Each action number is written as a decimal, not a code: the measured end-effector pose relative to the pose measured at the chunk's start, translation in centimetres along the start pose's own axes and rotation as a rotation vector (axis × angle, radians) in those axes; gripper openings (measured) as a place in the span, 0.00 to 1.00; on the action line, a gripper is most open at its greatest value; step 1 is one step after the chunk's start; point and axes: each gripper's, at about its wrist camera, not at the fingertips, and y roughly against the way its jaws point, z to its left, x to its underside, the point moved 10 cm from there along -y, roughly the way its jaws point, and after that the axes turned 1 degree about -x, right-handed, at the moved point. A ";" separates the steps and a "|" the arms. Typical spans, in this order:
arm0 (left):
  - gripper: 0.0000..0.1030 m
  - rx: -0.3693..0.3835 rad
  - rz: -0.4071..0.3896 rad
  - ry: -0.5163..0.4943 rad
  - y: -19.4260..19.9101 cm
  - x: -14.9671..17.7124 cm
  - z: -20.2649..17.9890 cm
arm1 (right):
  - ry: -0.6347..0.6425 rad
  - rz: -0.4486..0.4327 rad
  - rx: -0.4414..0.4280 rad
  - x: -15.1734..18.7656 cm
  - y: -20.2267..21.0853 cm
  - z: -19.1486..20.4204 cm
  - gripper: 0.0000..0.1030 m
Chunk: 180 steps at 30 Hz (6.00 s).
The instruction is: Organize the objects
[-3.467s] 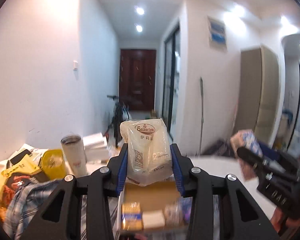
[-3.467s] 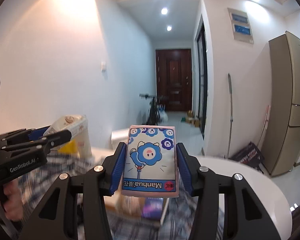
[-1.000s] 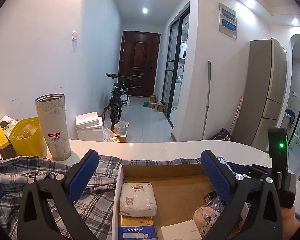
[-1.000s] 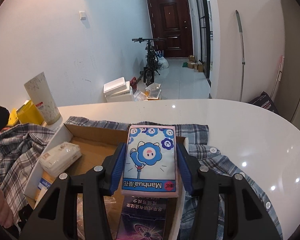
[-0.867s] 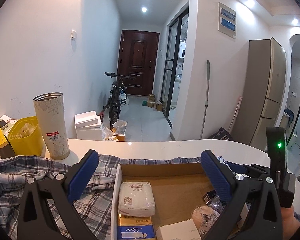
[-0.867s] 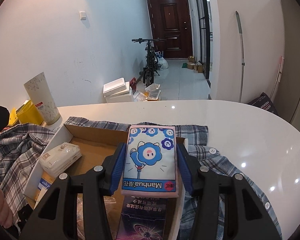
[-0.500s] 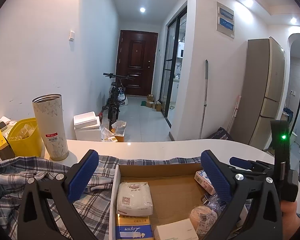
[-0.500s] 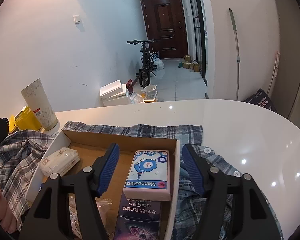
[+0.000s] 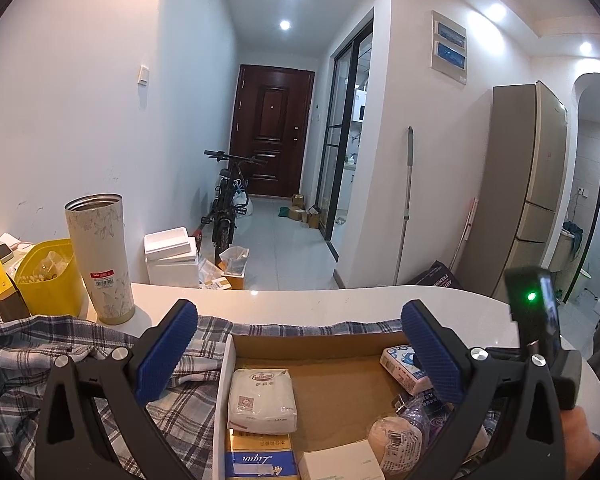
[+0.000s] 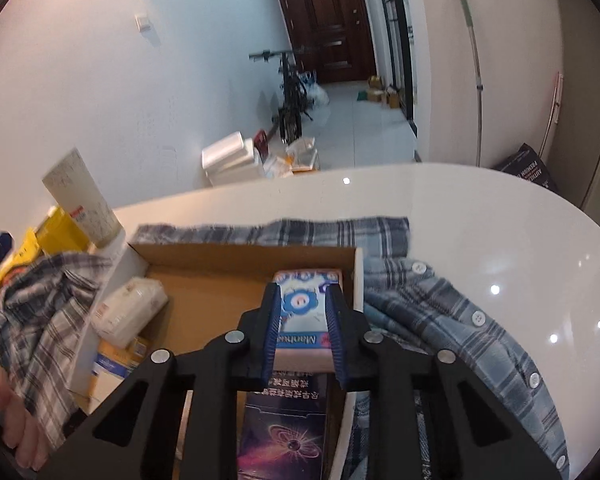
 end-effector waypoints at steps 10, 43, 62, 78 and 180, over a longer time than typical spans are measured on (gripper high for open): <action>1.00 0.008 0.008 0.002 -0.1 0.1 -0.1 | 0.049 0.022 0.055 1.0 -0.9 -0.2 0.22; 1.00 -0.059 -0.159 -0.050 20.6 0.5 -0.6 | 0.135 -0.372 -0.144 3.7 22.7 8.5 0.22; 1.00 -0.027 0.088 0.083 13.2 7.1 3.7 | 0.066 -0.178 -0.133 7.8 14.1 5.8 0.89; 0.83 -0.065 0.334 -0.075 10.4 11.3 1.8 | 0.124 -0.131 -0.164 9.0 13.9 7.5 0.89; 0.82 0.017 0.528 -0.133 5.8 15.6 0.6 | 0.104 -0.012 -0.110 10.7 10.0 6.2 0.61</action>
